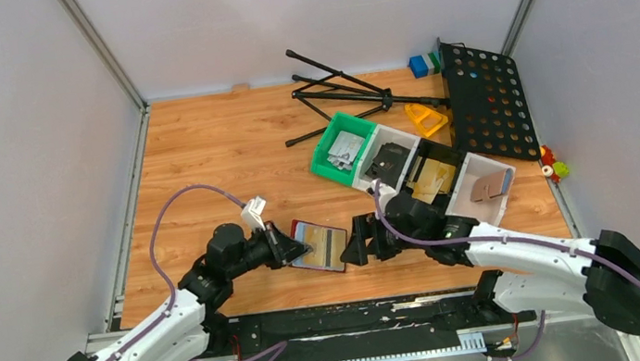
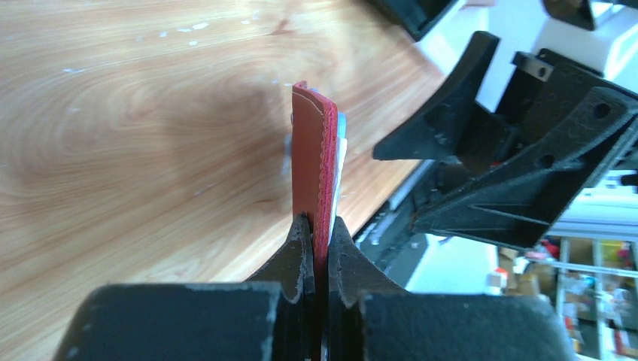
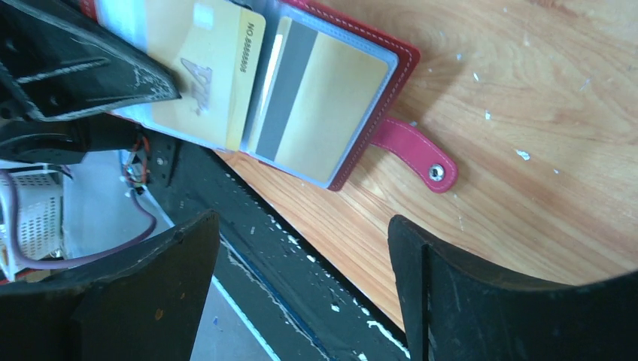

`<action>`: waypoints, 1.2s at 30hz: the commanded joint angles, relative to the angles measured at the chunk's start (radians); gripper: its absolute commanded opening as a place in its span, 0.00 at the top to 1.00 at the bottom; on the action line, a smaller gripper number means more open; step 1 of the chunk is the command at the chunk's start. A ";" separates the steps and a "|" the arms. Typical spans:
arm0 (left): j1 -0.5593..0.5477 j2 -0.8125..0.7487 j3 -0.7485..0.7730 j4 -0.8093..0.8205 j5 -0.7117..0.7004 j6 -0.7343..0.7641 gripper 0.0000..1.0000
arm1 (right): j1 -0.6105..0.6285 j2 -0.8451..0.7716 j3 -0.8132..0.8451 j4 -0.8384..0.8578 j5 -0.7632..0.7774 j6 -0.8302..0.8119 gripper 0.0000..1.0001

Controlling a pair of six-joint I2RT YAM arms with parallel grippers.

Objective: Take the credit cards out of the card holder
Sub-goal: Remove the credit card from the card holder.

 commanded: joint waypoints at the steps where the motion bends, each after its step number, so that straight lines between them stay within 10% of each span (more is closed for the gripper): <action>1: 0.009 -0.065 -0.017 0.194 0.064 -0.147 1.00 | -0.015 -0.102 -0.013 -0.023 0.029 0.033 0.13; 13: 0.010 -0.038 -0.097 0.654 0.103 -0.453 1.00 | -0.104 -0.467 -0.298 0.347 -0.110 0.280 0.00; 23: 0.009 0.004 -0.089 0.829 0.146 -0.575 1.00 | -0.114 -0.424 -0.261 0.491 -0.138 0.312 0.03; 36: 0.008 0.000 -0.090 0.829 0.165 -0.586 1.00 | -0.117 -0.365 -0.279 0.748 -0.183 0.374 0.71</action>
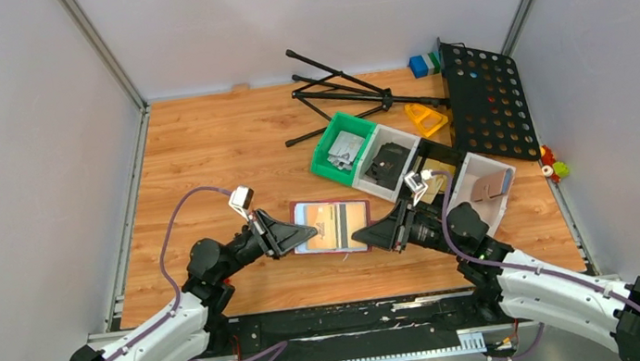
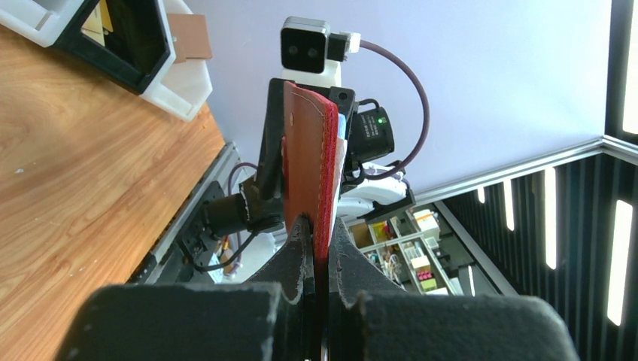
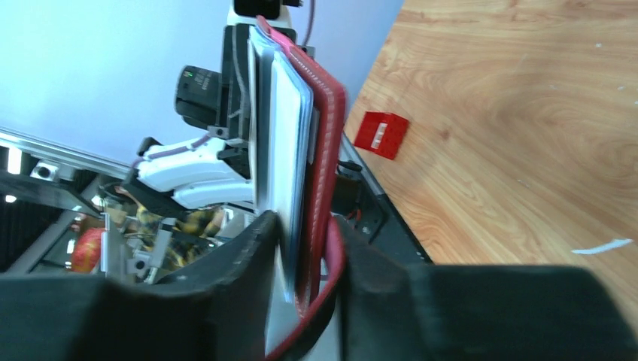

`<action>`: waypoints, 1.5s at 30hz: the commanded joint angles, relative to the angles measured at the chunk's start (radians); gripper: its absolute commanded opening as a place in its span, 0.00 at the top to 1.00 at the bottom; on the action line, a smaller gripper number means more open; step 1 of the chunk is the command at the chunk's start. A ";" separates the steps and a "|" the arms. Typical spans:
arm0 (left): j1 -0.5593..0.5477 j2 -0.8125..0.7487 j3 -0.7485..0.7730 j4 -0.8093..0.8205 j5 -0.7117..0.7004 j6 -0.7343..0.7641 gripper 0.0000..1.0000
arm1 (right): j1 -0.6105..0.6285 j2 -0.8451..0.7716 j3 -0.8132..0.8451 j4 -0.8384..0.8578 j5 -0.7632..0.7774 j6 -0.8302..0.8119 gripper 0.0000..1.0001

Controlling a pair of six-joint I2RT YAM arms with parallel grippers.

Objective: Take the credit cards out of the card holder
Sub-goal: Remove the credit card from the card holder.

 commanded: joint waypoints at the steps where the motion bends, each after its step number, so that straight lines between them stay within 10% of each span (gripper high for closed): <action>1: 0.003 -0.008 0.008 0.070 0.010 -0.010 1.00 | -0.005 0.009 0.020 0.117 -0.020 0.031 0.81; 6: 0.009 -0.058 0.026 -0.101 -0.006 0.091 0.75 | -0.018 0.017 0.003 0.109 -0.019 0.059 1.00; 11: 0.014 -0.209 0.284 -1.018 -0.237 0.504 0.43 | -0.027 -0.019 0.004 -0.001 0.015 0.035 1.00; 15: 0.014 -0.229 0.397 -1.242 -0.351 0.656 0.34 | -0.028 -0.019 0.023 -0.059 0.021 -0.003 1.00; 25: -0.056 -0.165 0.376 -0.984 -0.122 0.623 0.65 | -0.029 0.051 0.048 -0.035 -0.019 -0.010 1.00; 45: -0.187 0.040 0.292 -0.642 -0.098 0.470 0.63 | -0.029 0.167 0.018 0.260 -0.129 0.095 1.00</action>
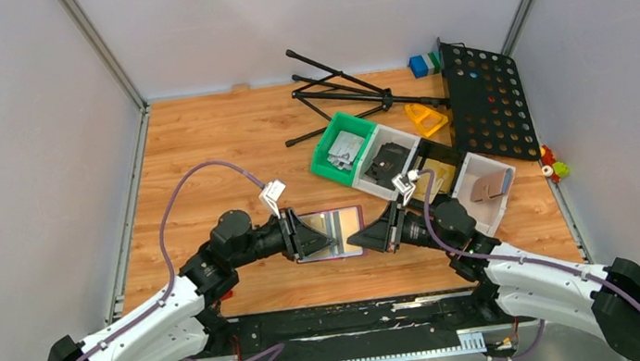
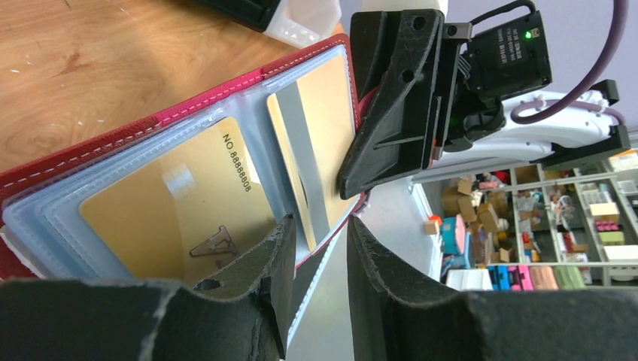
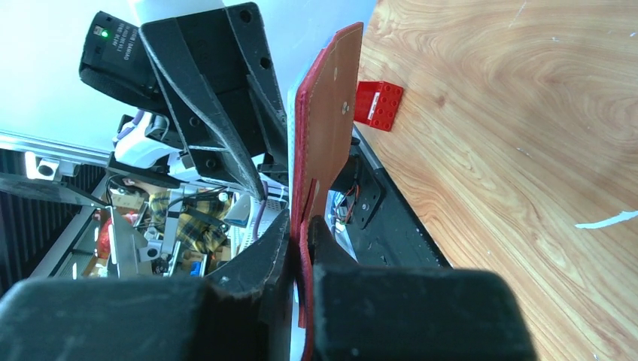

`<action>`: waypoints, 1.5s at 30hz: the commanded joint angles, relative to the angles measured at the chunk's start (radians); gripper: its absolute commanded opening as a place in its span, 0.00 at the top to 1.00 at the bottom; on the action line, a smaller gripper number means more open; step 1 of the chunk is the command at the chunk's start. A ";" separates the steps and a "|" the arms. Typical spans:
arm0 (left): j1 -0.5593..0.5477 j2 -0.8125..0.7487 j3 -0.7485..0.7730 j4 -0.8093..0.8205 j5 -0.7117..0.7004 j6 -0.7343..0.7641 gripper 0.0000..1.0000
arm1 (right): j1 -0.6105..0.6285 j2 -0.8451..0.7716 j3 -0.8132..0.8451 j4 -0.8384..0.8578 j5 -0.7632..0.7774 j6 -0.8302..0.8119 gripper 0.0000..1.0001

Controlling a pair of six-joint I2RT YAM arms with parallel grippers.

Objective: Take the credit cards out of the card holder
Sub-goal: Remove the credit card from the card holder.

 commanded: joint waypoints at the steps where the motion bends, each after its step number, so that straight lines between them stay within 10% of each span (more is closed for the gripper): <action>1: -0.003 -0.005 -0.034 0.097 -0.003 -0.058 0.63 | -0.002 0.020 0.012 0.208 -0.045 0.052 1.00; 13: 0.001 -0.036 -0.125 0.339 0.032 -0.186 0.90 | -0.005 0.080 -0.023 0.339 -0.065 0.108 1.00; 22: 0.024 -0.103 -0.156 0.336 0.048 -0.196 0.98 | -0.012 0.061 -0.040 0.324 -0.064 0.103 0.63; 34: 0.027 -0.067 -0.218 0.470 0.052 -0.265 0.92 | -0.014 0.043 -0.041 0.281 -0.060 0.101 1.00; 45: 0.027 0.065 -0.227 0.729 0.115 -0.357 0.87 | -0.014 0.091 -0.028 0.320 -0.082 0.108 1.00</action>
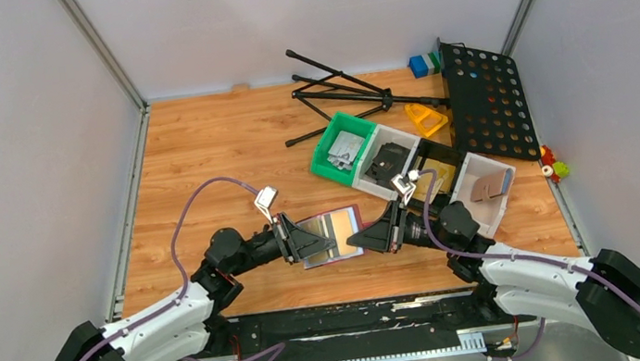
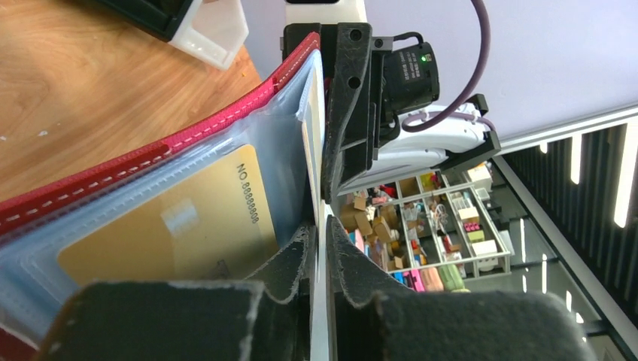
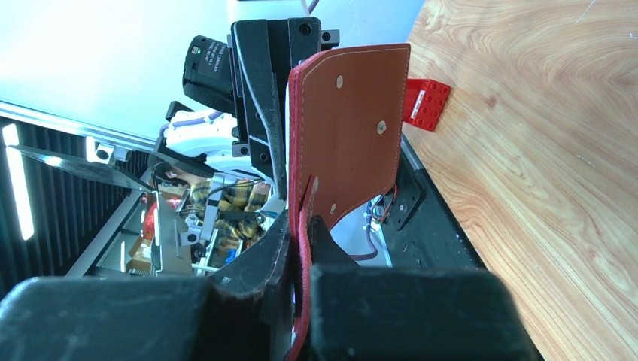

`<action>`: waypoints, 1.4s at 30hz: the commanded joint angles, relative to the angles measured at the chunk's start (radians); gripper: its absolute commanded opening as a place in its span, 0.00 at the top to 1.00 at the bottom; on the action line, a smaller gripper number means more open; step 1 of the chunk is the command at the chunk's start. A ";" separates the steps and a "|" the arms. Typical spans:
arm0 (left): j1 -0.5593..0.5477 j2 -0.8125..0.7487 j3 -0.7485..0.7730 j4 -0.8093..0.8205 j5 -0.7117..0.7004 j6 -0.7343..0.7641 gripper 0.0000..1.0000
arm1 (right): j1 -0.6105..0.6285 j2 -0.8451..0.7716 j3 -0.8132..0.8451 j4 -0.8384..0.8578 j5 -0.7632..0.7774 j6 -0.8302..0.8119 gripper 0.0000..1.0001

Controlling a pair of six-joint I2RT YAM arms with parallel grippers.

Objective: Take the credit cards out of the card holder
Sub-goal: Remove the credit card from the card holder.

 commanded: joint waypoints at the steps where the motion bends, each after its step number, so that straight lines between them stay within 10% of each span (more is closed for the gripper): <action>1: 0.002 0.008 0.001 0.165 0.031 -0.039 0.89 | -0.002 0.004 0.013 0.063 -0.008 0.002 1.00; 9: 0.039 -0.056 -0.022 0.134 0.047 -0.044 0.94 | -0.034 -0.060 -0.014 0.006 -0.007 -0.007 0.75; 18: 0.040 -0.011 -0.028 0.192 0.071 -0.062 0.97 | -0.036 -0.054 -0.004 0.002 -0.023 -0.010 0.91; 23: 0.039 0.000 -0.030 0.183 0.071 -0.052 0.97 | -0.036 -0.044 0.005 0.041 -0.053 -0.016 0.61; 29: 0.040 0.006 -0.031 0.206 0.079 -0.064 0.97 | -0.038 -0.021 0.014 0.028 -0.060 -0.018 0.90; 42: 0.063 -0.015 -0.061 0.217 0.076 -0.082 1.00 | -0.063 -0.117 -0.018 -0.107 -0.028 -0.039 0.97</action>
